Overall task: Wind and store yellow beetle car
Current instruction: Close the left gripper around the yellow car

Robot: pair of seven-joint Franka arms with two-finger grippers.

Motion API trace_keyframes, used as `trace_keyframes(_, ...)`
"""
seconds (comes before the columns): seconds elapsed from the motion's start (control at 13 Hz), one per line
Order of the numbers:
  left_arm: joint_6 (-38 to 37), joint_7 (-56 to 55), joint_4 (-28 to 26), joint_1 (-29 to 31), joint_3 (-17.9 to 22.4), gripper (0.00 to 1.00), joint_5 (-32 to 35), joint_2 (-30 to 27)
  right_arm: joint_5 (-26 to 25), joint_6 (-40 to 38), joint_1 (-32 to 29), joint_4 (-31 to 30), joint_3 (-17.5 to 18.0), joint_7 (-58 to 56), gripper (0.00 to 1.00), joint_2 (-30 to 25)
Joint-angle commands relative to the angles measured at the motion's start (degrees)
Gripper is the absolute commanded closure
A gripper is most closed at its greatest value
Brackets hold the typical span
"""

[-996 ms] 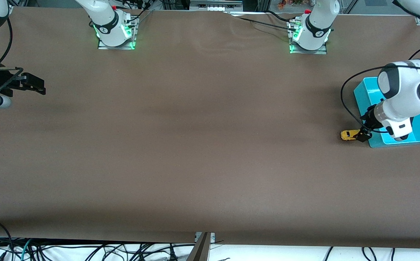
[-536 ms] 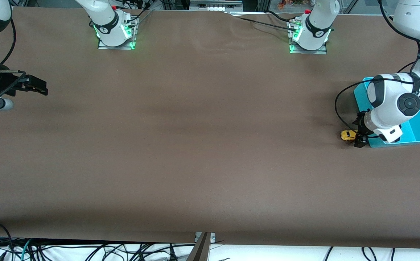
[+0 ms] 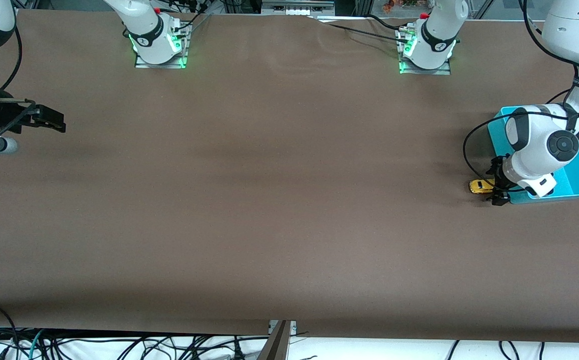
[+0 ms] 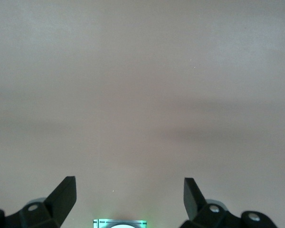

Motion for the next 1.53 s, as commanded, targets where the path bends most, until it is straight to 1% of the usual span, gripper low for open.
trace_keyframes(0.0,0.8,-1.6,0.2,0.2,0.6,0.22,2.1,0.2,0.2,-0.2,-0.4,0.7,0.0,0.5,0.0,0.4)
trace_keyframes(0.08,0.8,-1.6,0.2,0.2,0.6,0.33,2.1,0.2,0.2,-0.2,-0.6,0.7,0.0,0.4,0.0,0.4)
trace_keyframes(0.38,0.8,-1.6,0.2,0.2,0.6,0.82,2.3,0.2,0.3,-0.1,-0.8,0.7,-0.1,0.5,0.0,0.4)
trace_keyframes(0.46,0.6,-2.3,0.4,0.0,0.6,0.92,2.3,0.0,0.3,-0.2,-0.7,0.7,0.0,0.5,0.0,0.4)
trace_keyframes(0.61,-1.1,-5.1,2.3,-0.6,0.6,0.94,2.3,-1.1,0.2,-0.2,-0.7,0.7,0.0,0.5,0.0,0.4)
trace_keyframes(0.69,-5.2,-6.6,4.8,-0.6,0.2,0.94,2.3,-1.6,0.2,-0.2,-0.7,0.7,0.0,0.4,0.0,0.4)
trace_keyframes(0.84,-14.5,-8.8,11.9,-1.3,-1.0,0.93,1.7,-1.5,0.3,-0.1,-0.7,0.8,0.0,0.4,0.0,0.4)
trace_keyframes(1.15,-31.8,-9.2,24.6,-2.8,-1.1,0.93,1.4,-1.2,0.3,-0.1,-0.7,0.8,0.0,0.4,0.0,0.5)
trace_keyframes(1.3,-37.6,-7.8,27.1,-1.7,-0.9,0.93,1.4,-1.5,0.3,-0.1,-0.6,0.8,0.0,0.4,0.0,0.5)
trace_keyframes(1.46,-43.1,-2.1,27.1,0.1,-0.4,0.93,1.5,-3.7,0.3,-0.1,-0.6,0.8,0.0,0.4,0.0,0.4)
